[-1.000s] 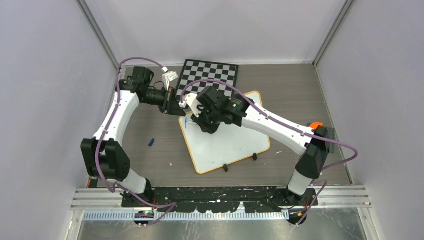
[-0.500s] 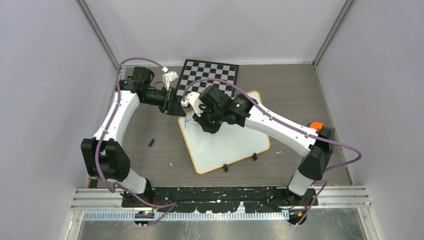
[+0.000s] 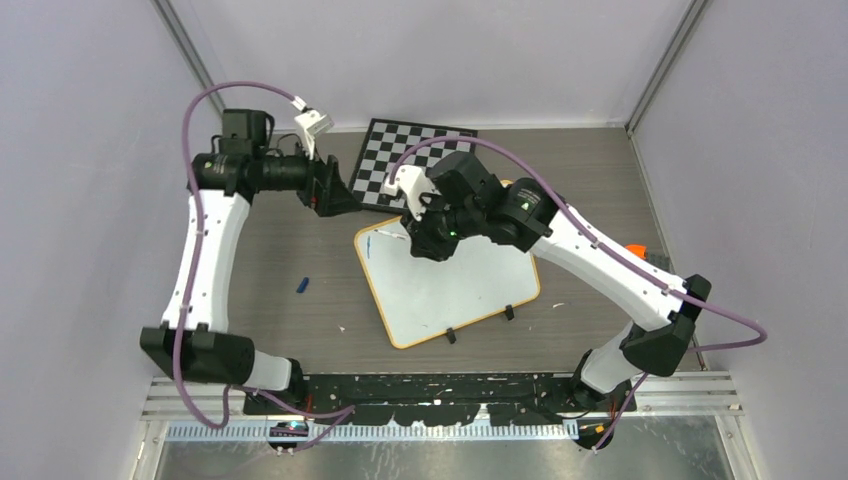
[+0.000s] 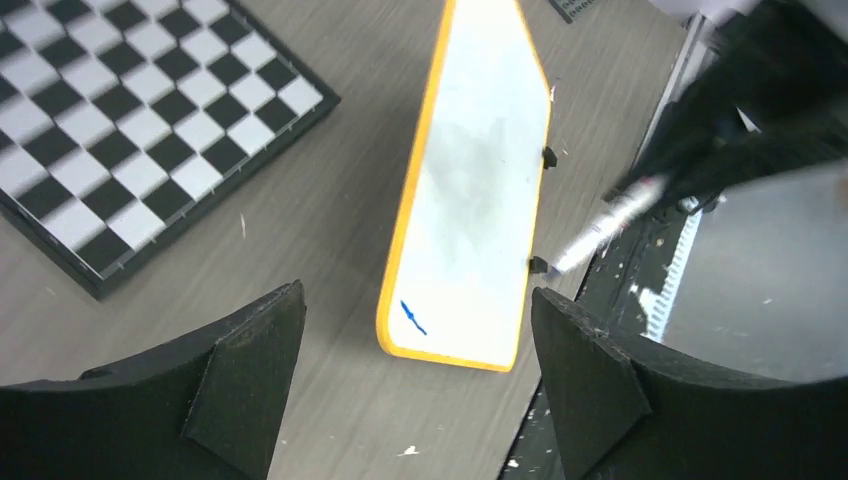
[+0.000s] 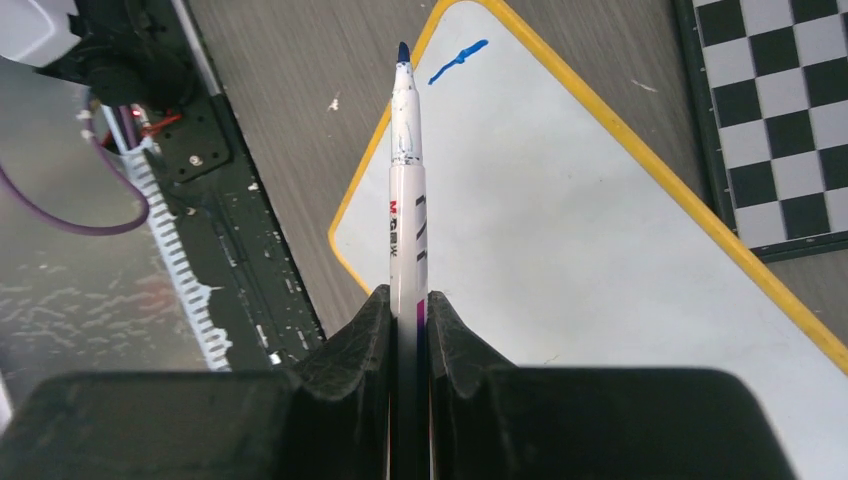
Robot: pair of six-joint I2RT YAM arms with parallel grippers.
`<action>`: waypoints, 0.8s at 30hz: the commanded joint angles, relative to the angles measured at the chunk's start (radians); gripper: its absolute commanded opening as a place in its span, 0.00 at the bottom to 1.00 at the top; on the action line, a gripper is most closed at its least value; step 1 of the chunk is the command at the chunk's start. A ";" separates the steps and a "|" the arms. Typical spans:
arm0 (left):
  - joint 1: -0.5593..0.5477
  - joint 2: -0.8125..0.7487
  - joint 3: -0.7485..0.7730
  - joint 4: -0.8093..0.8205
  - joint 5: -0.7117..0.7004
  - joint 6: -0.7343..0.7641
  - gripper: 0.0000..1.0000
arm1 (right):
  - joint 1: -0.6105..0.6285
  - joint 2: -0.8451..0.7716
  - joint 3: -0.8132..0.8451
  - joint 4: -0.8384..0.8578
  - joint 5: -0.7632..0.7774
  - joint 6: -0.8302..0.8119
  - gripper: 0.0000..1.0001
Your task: Write a sentence on the whiteboard
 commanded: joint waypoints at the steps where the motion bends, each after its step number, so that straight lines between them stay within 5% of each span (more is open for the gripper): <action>1: -0.025 -0.111 0.014 -0.088 0.072 0.183 0.83 | -0.061 -0.033 0.023 -0.013 -0.174 0.079 0.00; 9: -0.392 -0.248 -0.124 -0.007 -0.291 0.355 0.77 | -0.080 -0.016 0.010 -0.047 -0.388 0.149 0.00; 14: -0.451 -0.214 -0.113 0.001 -0.324 0.372 0.72 | -0.079 -0.007 0.010 -0.040 -0.487 0.182 0.00; 18: -0.497 -0.192 -0.113 -0.007 -0.312 0.375 0.57 | -0.079 0.006 0.017 -0.035 -0.532 0.200 0.00; 22: -0.511 -0.196 -0.119 -0.002 -0.291 0.368 0.19 | -0.083 0.013 0.017 -0.032 -0.551 0.210 0.00; 24: -0.510 -0.202 -0.119 0.016 -0.277 0.331 0.01 | -0.102 0.015 0.009 -0.018 -0.571 0.228 0.08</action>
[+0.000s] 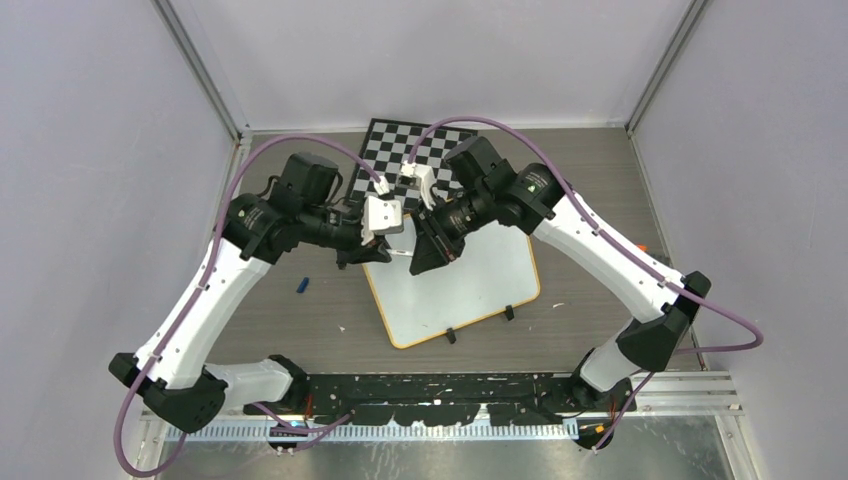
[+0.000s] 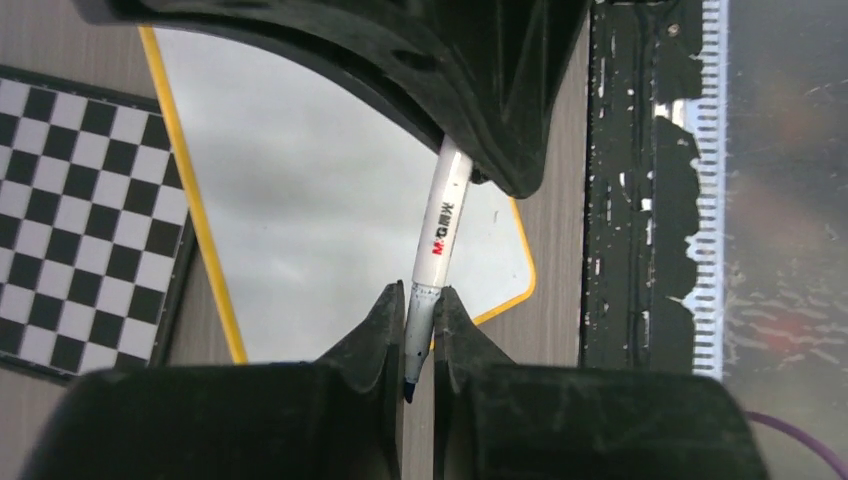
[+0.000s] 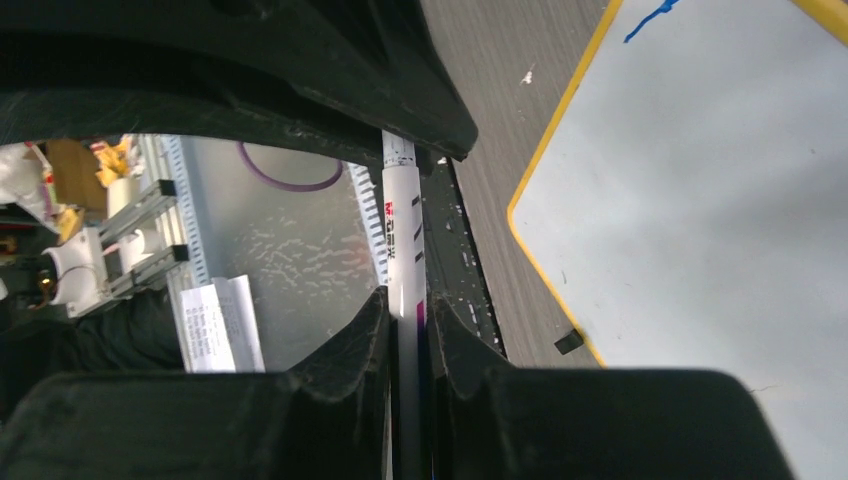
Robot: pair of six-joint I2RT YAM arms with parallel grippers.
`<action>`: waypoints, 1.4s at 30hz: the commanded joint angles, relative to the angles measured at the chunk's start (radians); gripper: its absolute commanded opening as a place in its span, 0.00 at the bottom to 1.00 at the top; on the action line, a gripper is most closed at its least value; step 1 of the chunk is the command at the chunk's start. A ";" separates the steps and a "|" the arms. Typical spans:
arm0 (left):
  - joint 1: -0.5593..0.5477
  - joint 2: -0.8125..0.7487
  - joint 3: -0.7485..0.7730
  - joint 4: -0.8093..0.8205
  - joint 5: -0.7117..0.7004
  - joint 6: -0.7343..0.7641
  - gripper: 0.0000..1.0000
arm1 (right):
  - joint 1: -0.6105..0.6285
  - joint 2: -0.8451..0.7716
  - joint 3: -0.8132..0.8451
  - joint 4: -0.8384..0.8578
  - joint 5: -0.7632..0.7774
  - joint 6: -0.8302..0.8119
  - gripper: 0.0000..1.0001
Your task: Write a sentence on the whiteboard
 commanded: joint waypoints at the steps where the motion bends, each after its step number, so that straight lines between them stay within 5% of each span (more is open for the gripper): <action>1: 0.002 -0.014 0.000 0.084 0.017 -0.045 0.00 | -0.015 -0.005 0.006 0.047 -0.126 0.055 0.17; 5: 0.029 -0.031 -0.034 0.142 -0.023 -0.128 0.00 | -0.057 -0.031 -0.023 0.089 -0.159 0.100 0.43; 11: 0.072 -0.045 -0.077 0.214 -0.005 -0.239 0.00 | -0.065 -0.067 -0.058 0.123 -0.158 0.120 0.53; 17: 0.087 -0.035 -0.072 0.238 0.011 -0.292 0.00 | -0.087 -0.081 -0.091 0.215 -0.172 0.206 0.42; 27: 0.099 -0.037 -0.092 0.259 0.061 -0.319 0.00 | -0.151 -0.099 -0.123 0.358 -0.251 0.348 0.41; 37: 0.098 -0.024 -0.077 0.214 0.151 -0.263 0.00 | -0.138 -0.087 -0.125 0.340 -0.270 0.323 0.43; 42: 0.094 -0.021 -0.079 0.209 0.195 -0.263 0.00 | -0.136 -0.085 -0.120 0.343 -0.269 0.324 0.29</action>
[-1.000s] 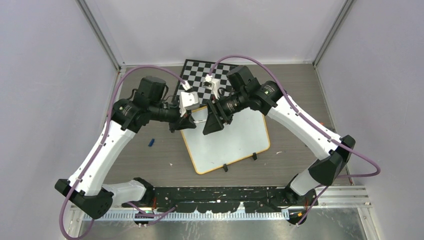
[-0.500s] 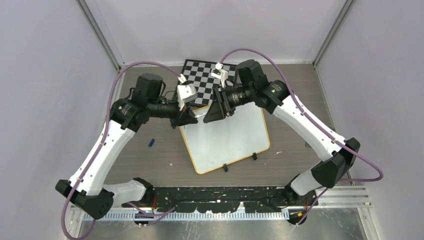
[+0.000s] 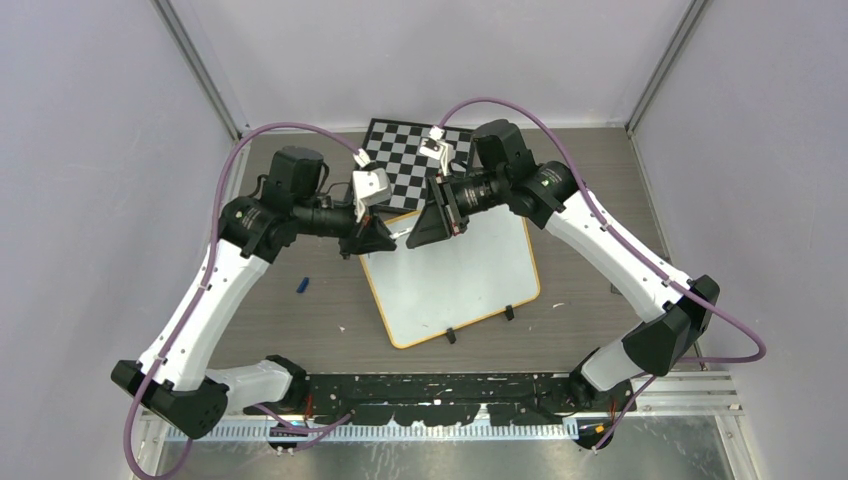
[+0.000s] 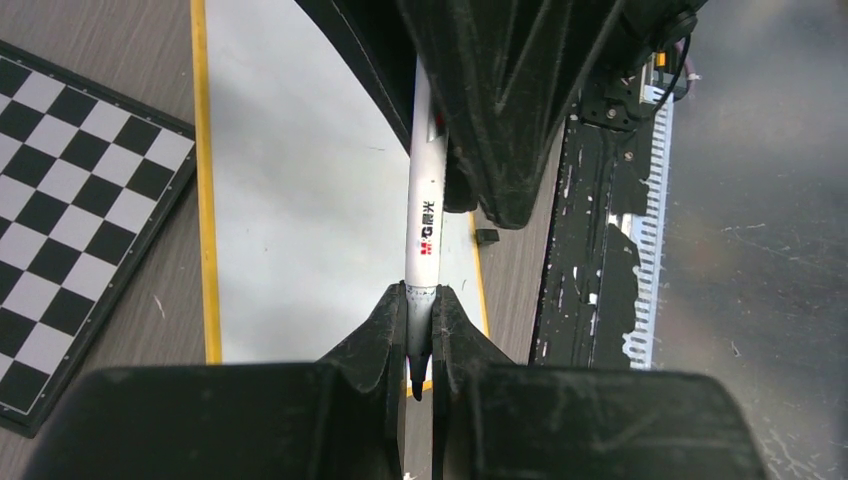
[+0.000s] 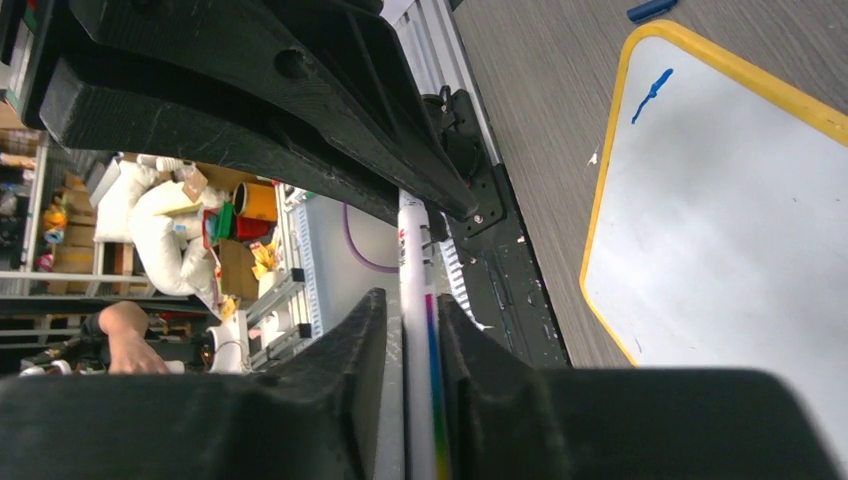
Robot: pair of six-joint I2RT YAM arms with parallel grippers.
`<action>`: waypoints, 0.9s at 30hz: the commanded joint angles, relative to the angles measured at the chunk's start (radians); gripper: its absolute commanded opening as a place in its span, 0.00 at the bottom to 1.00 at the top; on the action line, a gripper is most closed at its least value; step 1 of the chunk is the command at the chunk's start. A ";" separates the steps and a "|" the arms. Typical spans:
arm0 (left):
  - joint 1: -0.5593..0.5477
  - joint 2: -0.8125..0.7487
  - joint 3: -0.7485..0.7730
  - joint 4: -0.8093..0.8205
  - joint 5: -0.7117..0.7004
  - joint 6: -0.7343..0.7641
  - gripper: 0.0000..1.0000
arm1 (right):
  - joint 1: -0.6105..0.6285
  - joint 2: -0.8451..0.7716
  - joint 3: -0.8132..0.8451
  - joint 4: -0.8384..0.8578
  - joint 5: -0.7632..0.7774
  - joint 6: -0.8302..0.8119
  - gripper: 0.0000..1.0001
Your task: Write a sentence on the whiteboard
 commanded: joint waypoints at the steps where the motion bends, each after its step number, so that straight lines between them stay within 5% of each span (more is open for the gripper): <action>1: -0.001 0.007 0.013 0.019 0.061 0.019 0.00 | 0.018 -0.043 0.007 0.032 -0.043 0.009 0.23; 4: -0.001 0.009 0.015 0.015 0.059 0.022 0.00 | 0.018 -0.044 0.001 0.030 -0.055 0.002 0.03; 6: -0.001 0.009 0.018 0.012 0.050 0.022 0.00 | 0.019 -0.047 -0.001 0.024 -0.057 -0.005 0.00; 11: 0.036 0.004 0.024 0.013 0.017 -0.033 0.51 | 0.015 -0.061 0.002 -0.027 0.003 -0.063 0.00; 14: 0.152 -0.016 0.008 0.052 0.137 -0.107 0.71 | 0.005 -0.071 0.006 -0.068 0.080 -0.113 0.00; 20: 0.496 -0.030 -0.139 0.338 0.291 -0.437 0.76 | 0.012 -0.079 -0.012 -0.133 0.252 -0.241 0.00; 27: 0.522 0.070 -0.229 0.299 0.214 -0.413 0.70 | 0.087 -0.061 -0.047 -0.088 0.444 -0.307 0.00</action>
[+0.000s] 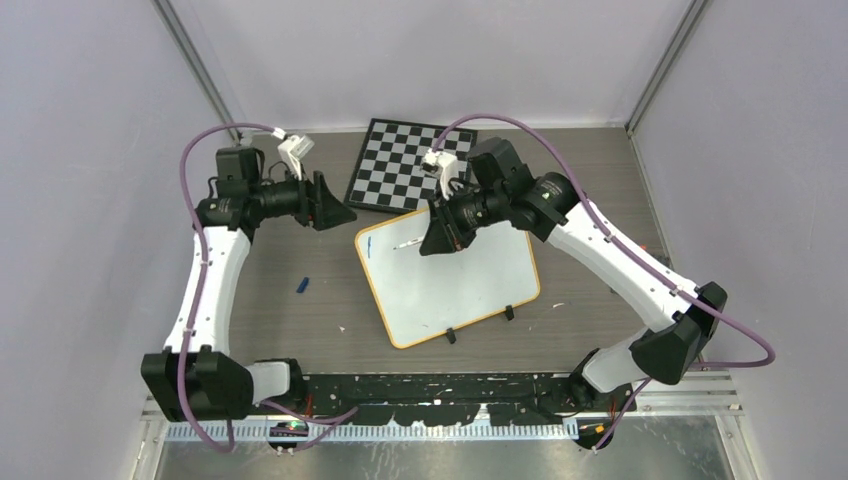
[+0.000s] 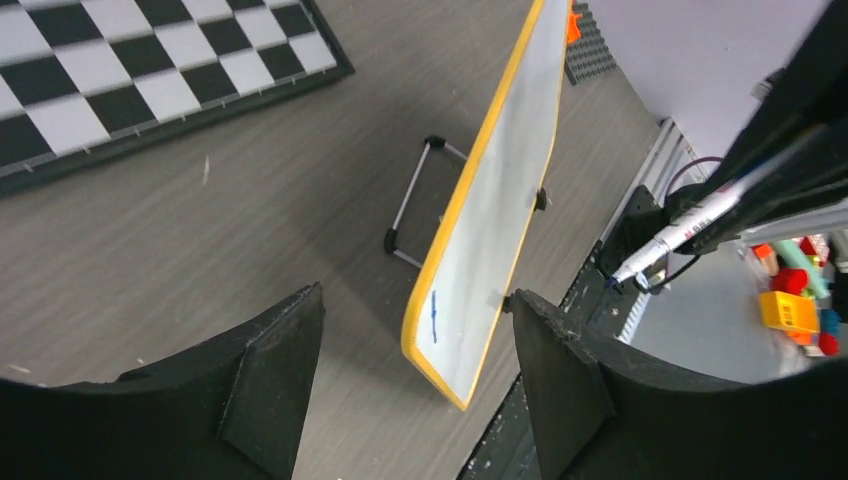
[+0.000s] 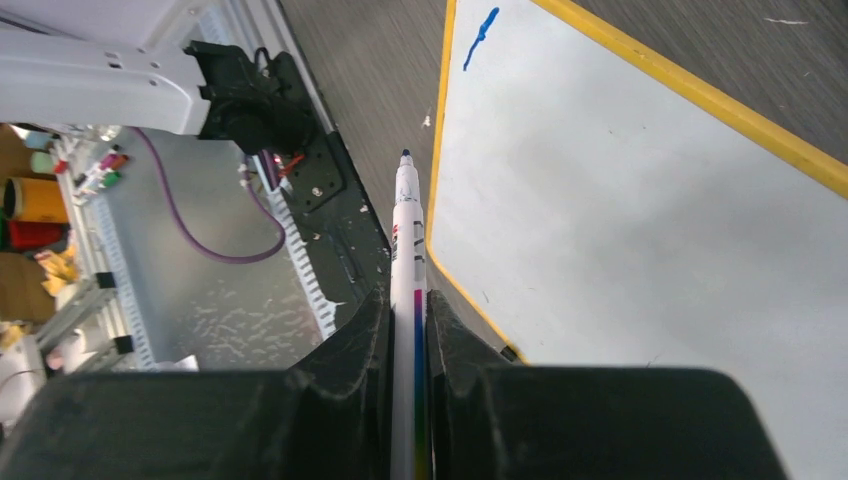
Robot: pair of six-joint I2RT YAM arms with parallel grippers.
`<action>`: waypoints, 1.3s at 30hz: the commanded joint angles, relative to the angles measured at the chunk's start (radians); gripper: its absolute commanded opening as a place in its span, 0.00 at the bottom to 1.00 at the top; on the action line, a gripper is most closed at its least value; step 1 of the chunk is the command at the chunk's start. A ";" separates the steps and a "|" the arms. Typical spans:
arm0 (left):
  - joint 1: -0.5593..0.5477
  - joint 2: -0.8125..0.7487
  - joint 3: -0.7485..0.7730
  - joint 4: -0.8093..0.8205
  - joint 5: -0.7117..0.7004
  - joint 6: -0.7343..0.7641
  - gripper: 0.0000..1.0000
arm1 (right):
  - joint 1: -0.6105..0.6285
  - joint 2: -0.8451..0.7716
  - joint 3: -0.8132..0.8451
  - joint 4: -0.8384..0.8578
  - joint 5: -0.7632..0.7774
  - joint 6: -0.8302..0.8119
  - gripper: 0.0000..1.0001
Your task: Write a sentence on the whiteboard
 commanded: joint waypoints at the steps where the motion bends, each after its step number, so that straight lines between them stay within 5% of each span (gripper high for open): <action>1: -0.001 0.047 -0.041 0.062 0.016 -0.051 0.69 | 0.055 -0.005 0.001 0.043 0.157 -0.065 0.00; 20: -0.071 0.084 -0.103 0.079 0.079 -0.046 0.45 | 0.167 0.112 0.102 0.100 0.328 -0.085 0.00; 32: -0.091 0.105 -0.093 0.057 0.057 -0.019 0.10 | 0.188 0.166 0.150 0.096 0.380 -0.106 0.00; 39: -0.092 0.100 -0.094 0.051 0.048 -0.016 0.00 | 0.191 0.182 0.164 0.095 0.407 -0.113 0.00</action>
